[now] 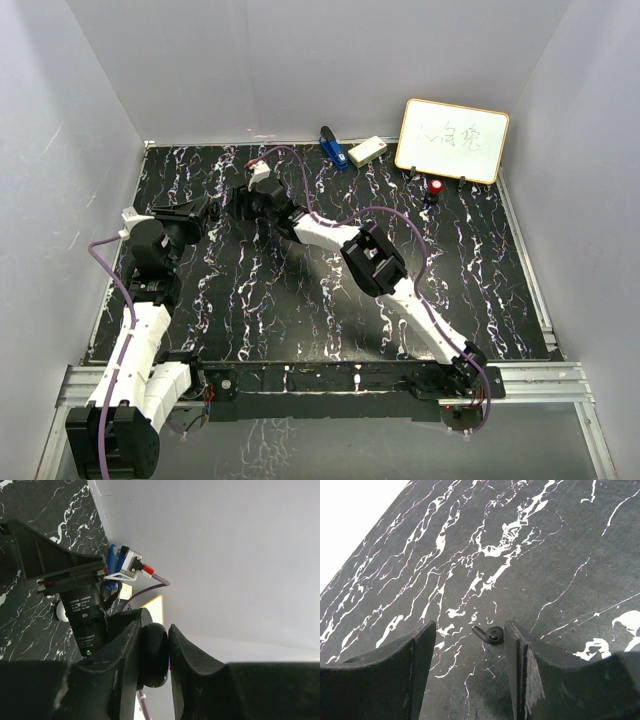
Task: Insert the wireless bluetooth earbuds into the charging case
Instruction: Pick up the earbud from the center of the board.
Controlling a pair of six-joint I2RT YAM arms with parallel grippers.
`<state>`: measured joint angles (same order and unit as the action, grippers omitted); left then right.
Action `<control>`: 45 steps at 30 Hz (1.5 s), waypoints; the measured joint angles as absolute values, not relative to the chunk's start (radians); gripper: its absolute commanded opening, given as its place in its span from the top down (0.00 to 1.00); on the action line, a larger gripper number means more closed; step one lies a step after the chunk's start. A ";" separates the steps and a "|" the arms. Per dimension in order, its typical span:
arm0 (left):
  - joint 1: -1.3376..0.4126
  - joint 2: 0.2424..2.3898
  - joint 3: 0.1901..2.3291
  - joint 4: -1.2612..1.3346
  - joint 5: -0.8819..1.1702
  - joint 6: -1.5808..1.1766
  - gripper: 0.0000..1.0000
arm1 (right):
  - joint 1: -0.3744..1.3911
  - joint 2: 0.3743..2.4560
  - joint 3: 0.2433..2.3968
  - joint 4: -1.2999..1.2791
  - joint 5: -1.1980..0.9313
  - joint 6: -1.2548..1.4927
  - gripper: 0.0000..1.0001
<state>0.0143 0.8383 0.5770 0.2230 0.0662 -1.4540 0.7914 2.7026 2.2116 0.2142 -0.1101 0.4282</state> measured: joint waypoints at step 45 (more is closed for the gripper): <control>0.014 0.826 0.540 0.229 0.067 -1.462 1.00 | 0.801 2.788 2.310 0.192 -0.044 0.495 0.53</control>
<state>0.0143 0.8265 0.5404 0.2295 0.0666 -1.4620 0.8013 2.7884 2.3096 0.1925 -0.0437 0.4946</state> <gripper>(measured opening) 0.246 0.476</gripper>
